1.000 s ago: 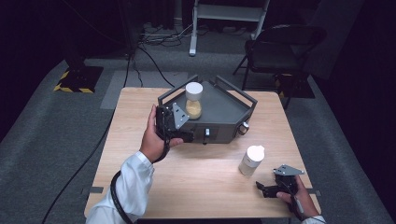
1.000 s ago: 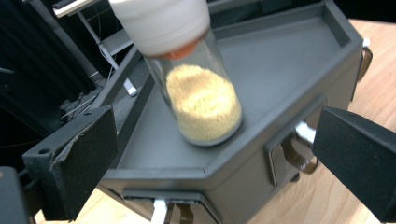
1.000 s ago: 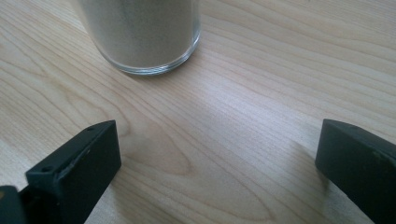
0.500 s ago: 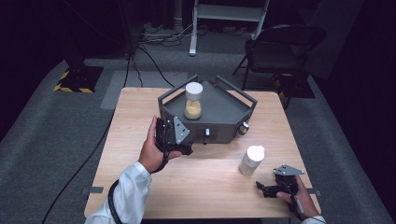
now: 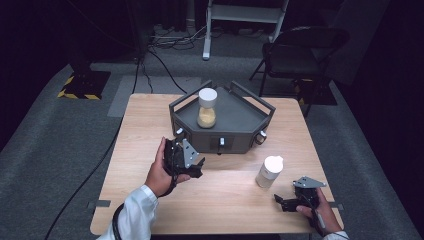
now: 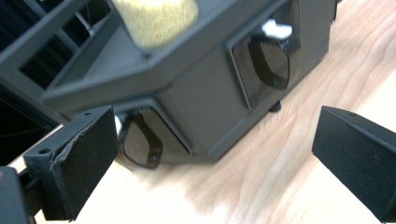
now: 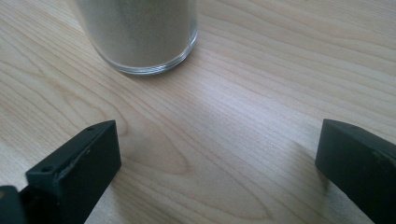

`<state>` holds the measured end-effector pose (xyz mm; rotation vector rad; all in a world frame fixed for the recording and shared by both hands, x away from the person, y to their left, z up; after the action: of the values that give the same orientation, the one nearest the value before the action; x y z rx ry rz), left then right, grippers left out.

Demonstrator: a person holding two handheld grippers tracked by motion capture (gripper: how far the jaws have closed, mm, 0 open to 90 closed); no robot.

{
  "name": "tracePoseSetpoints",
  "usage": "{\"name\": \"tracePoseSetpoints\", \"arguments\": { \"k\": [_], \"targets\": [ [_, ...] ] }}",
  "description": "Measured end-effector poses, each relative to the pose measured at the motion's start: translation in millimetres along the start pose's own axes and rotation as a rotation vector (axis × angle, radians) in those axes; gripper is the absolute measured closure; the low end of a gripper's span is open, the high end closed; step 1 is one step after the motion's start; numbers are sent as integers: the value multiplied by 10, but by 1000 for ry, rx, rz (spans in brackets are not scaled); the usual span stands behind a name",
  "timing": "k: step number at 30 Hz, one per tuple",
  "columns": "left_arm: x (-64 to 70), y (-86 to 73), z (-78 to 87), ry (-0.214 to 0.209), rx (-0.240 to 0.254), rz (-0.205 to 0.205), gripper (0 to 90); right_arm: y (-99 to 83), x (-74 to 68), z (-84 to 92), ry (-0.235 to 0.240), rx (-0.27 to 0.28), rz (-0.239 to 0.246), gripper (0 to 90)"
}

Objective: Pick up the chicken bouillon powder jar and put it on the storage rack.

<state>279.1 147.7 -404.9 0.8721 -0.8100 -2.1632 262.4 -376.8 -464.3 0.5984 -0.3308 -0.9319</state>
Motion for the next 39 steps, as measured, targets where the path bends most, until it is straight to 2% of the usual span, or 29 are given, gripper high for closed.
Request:
{"name": "tracePoseSetpoints", "arguments": {
  "k": [8, 10, 17, 19, 26, 33, 39],
  "targets": [
    [15, -197, -45, -14, -42, 32, 2, 0, 0, 0, -1, 0, -2, 0],
    [32, -225, -55, -10, -61, 20, 2, 0, 0, 0, -1, 0, -2, 0],
    [48, -319, -75, -25, -96, 16, 3, 0, 0, 0, -2, 0, -3, 0],
    [68, -376, -83, -28, -121, 0, 4, 0, 1, 1, -2, -1, -5, 0],
    [81, -505, -77, -55, -164, 3, 6, 0, 2, 1, -1, -1, -4, 0],
    [43, -613, -50, -84, -183, 36, 6, 1, 2, 1, -1, -1, -4, 0],
    [-24, -703, -27, -108, -201, 84, 7, 0, 2, 1, -1, -1, -4, 0]
  ]
}}
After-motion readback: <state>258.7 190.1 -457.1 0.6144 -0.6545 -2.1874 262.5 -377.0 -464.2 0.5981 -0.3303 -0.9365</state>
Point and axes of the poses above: each handheld gripper's, and its own axes: z roughly backward along the jaws, y roughly out of its top, x roughly to its right, the point moved 2 cm from there along -z, roughly forward along the jaws, and after that the axes turned 8 degrees about -x, right-handed, at the moved point
